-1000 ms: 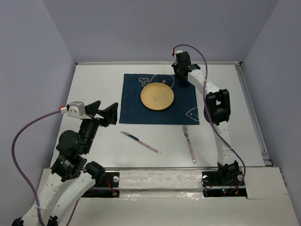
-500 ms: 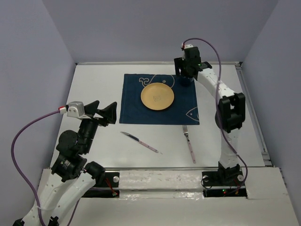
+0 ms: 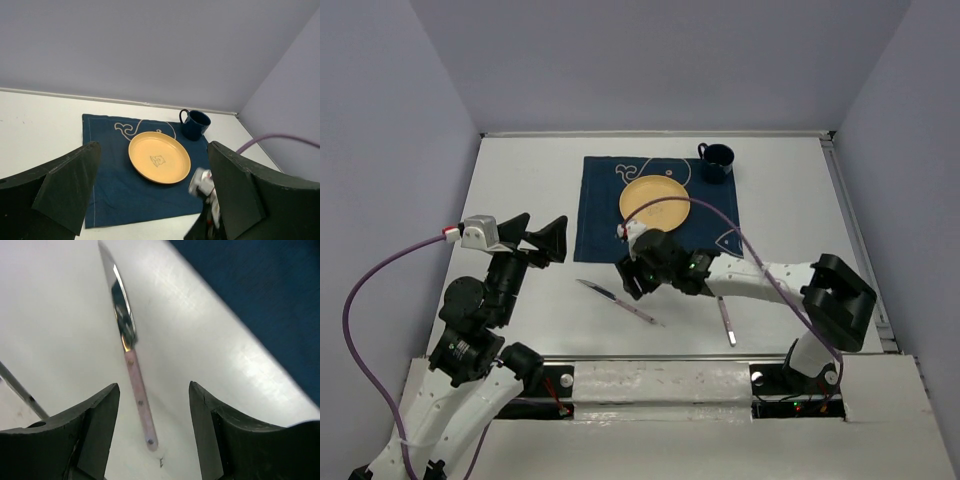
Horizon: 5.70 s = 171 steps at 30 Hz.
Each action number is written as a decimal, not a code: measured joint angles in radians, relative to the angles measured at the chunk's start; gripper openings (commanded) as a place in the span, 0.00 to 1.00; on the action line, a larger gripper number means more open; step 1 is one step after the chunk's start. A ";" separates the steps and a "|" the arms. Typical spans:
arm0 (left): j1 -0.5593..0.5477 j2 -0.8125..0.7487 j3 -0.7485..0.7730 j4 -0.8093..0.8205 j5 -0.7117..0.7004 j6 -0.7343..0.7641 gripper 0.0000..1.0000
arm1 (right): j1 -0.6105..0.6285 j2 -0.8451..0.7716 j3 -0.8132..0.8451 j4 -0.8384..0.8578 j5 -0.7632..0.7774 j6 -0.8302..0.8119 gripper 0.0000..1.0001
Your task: Set the dinner table for one person
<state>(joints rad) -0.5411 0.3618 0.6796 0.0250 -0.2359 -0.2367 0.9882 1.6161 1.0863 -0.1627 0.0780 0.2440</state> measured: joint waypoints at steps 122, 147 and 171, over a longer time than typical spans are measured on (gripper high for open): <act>0.006 -0.028 0.000 0.001 0.035 -0.005 0.99 | -0.174 -0.294 -0.049 -0.440 0.174 0.470 0.00; -0.002 -0.044 0.000 0.001 0.035 -0.008 0.99 | -0.156 0.803 1.021 -0.281 0.139 0.374 0.00; -0.002 -0.044 0.000 0.001 0.039 -0.009 0.99 | -0.155 0.848 1.056 -0.283 0.220 0.425 0.41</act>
<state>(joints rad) -0.5434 0.3176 0.6796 0.0257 -0.1970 -0.2455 0.8330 2.4641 2.1426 -0.4461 0.2977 0.6685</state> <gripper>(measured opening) 0.989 0.353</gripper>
